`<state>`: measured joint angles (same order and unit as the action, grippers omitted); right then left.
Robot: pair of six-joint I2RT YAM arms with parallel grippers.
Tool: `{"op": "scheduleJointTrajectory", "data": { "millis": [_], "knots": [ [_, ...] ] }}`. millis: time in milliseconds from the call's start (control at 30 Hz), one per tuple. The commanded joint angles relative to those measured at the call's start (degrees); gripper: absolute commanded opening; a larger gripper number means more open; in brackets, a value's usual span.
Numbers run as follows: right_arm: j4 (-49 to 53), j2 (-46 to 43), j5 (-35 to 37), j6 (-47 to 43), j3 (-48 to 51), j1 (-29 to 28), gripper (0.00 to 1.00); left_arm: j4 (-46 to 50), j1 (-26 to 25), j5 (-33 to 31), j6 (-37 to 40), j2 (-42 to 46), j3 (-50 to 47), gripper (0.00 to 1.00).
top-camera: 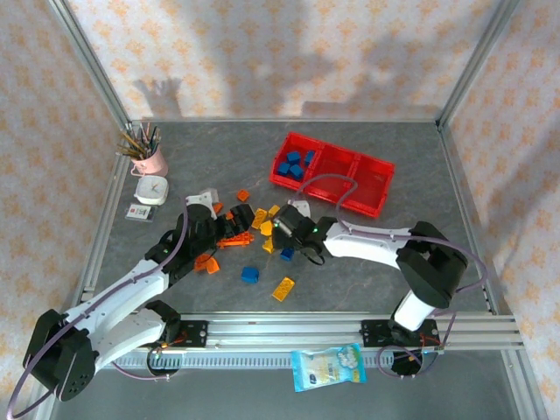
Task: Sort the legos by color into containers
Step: Pick up the lego from the center of the table.
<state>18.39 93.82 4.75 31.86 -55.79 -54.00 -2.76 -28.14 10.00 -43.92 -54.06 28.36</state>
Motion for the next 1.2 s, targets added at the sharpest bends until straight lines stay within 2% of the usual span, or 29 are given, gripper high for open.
{"op": "scheduleJointTrajectory", "data": {
  "millis": [0, 200, 467, 633, 867, 1167],
  "knots": [
    [-0.47, -1.36, 1.22, 4.81, 2.17, -1.33, 0.83, 0.4, -0.67, -1.81, -2.08, 1.31, -1.32, 0.99],
    [-1.07, 0.8, 1.8, 6.8, 3.36, -2.85, 0.84, 0.21, -0.72, -2.37, -2.29, 1.24, -1.99, 0.99],
    [-2.77, 3.73, 0.75, 7.18, 2.75, -3.19, 0.8, -0.14, -0.73, -2.62, -2.13, 0.71, -1.92, 0.99],
    [-0.69, 3.44, 2.15, 7.78, 3.69, -3.3, 0.72, -0.22, -0.73, -2.7, -1.98, 0.63, -1.92, 0.99],
    [2.61, 1.11, 3.07, 7.65, 4.9, -3.24, 0.53, -0.93, -0.75, -2.27, -2.02, -0.3, -1.82, 0.99],
    [1.07, 0.19, 3.13, 4.76, 3.49, -3.07, 0.34, -0.78, -0.72, -2.34, -1.96, -0.3, -1.34, 0.99]
  ]
}}
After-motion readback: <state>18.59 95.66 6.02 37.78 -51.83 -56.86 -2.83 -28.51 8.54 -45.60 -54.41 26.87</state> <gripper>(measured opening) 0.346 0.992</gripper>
